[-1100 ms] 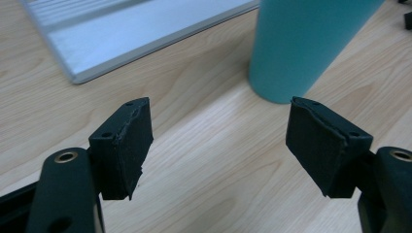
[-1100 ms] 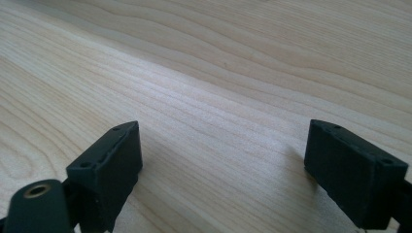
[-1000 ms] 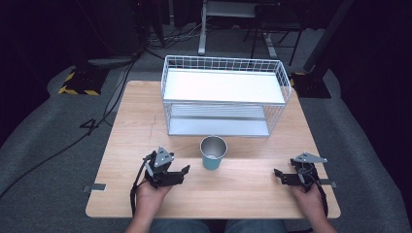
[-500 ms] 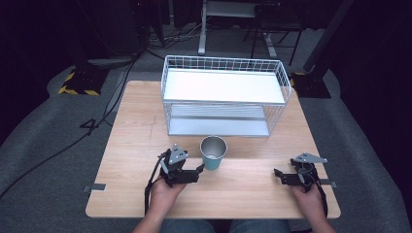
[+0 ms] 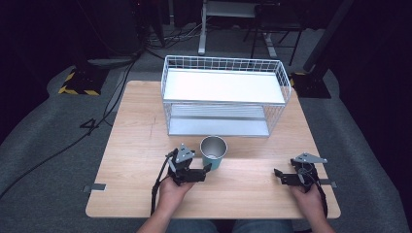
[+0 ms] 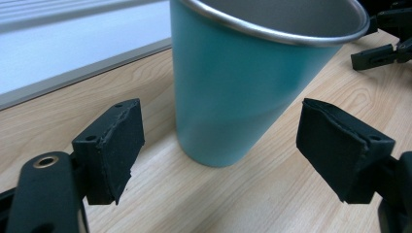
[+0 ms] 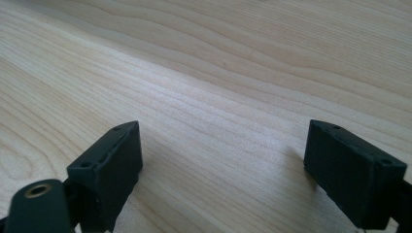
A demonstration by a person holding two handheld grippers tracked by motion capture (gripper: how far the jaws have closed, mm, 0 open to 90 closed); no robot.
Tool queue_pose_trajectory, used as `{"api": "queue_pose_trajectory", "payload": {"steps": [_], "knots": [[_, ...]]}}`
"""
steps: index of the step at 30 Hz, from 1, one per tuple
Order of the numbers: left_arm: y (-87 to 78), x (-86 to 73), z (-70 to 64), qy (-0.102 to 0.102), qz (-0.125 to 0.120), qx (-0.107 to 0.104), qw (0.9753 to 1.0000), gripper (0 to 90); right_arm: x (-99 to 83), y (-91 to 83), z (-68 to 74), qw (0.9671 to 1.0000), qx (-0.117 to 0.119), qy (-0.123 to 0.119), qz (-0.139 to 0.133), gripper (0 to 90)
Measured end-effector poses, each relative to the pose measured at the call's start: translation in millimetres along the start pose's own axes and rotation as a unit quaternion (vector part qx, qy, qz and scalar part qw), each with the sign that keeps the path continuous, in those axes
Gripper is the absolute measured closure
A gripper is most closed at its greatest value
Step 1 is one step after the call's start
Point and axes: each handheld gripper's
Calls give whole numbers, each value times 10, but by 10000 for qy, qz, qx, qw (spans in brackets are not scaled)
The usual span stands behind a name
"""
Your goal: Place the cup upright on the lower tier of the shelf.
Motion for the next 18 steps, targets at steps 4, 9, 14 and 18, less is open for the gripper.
{"api": "queue_pose_trajectory", "payload": {"steps": [4,9,14,18], "knots": [[77,2,-8,10,-18,-29,10000,174,0,0,0,10000,0,-1,0,141],[190,9,-30,105,60,10,9999,180,-3,-4,6,10000,-9,29,11,142],[287,11,-42,98,63,52,9999,183,-4,-5,7,10000,-32,32,5,142],[360,13,-58,184,104,142,9997,182,-6,-9,12,10000,-45,59,12,142]]}}
Point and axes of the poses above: each handheld gripper's, and its own axes: y roughly forward along the jaws, x roughly out of its top, z roughly to its left, and after that the axes turned 8 degrees about -x, right-handed
